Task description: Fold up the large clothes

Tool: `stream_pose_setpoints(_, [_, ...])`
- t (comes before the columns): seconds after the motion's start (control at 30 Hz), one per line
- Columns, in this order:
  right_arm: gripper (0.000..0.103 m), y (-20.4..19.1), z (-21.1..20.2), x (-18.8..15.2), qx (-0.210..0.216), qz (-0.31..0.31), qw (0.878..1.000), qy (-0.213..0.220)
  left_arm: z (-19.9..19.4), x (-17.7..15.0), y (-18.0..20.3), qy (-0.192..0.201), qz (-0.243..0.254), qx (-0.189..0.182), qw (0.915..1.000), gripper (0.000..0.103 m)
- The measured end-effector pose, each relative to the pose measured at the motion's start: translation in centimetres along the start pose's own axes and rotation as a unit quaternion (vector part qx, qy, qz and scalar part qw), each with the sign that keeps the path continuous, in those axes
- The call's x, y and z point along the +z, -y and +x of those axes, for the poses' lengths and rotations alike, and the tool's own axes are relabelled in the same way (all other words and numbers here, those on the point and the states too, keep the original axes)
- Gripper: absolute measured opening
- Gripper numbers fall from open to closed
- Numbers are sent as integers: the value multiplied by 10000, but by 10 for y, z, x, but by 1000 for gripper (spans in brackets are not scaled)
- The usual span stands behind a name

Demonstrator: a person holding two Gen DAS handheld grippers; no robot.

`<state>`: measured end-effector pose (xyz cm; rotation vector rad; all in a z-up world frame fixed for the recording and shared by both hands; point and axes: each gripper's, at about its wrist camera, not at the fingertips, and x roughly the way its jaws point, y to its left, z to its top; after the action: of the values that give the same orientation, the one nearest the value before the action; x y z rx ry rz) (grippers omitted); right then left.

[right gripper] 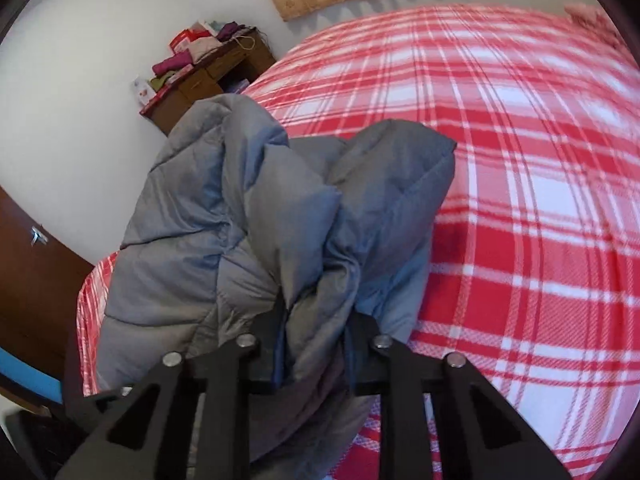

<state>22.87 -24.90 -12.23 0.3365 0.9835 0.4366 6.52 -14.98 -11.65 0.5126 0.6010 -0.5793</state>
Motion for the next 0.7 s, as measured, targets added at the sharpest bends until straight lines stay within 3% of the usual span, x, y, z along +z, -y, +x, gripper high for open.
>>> stream_pose_setpoints(0.1, [24,8,5,-5,223,344,9992,-20,-30,-10,0,106,92,77,9999,43])
stream_pose_setpoints(0.17, [24,14,10,-5,245,466,9986,1,-58,-20,2,287,183,108,9994,50])
stream_pose_setpoints(0.23, [24,23,14,-8,358,656,9972,18,-81,-28,2,480,143,61,9987,65])
stream_pose_setpoints(0.27, [24,26,14,-9,420,731,9964,28,-94,-33,-2,523,73,-10,9986,65])
stream_pose_setpoints(0.33, [22,34,15,-13,506,841,9952,65,-118,-43,-19,583,-221,-222,9978,66])
stream_pose_setpoints(0.4, [23,31,13,-15,448,766,9960,76,-134,-50,-52,577,-868,-389,9938,66])
stream_pose_setpoints(0.5, [26,16,10,-10,105,455,9989,58,-143,-56,-120,705,-2272,-369,9706,66])
stream_pose_setpoints(0.57, [26,2,3,-8,143,298,9993,169,-129,-51,-166,664,-3253,-181,9431,66])
stream_pose_setpoints(0.6, [26,-3,0,-7,280,252,9990,243,-118,-47,-179,614,-3497,-154,9347,66])
stream_pose_setpoints(0.63, [26,-6,0,-7,431,237,9984,294,-104,-40,-187,560,-3623,-145,9302,66])
stream_pose_setpoints(0.7, [26,-4,4,-5,592,189,9978,230,-71,-22,-188,482,-3553,-148,9334,66])
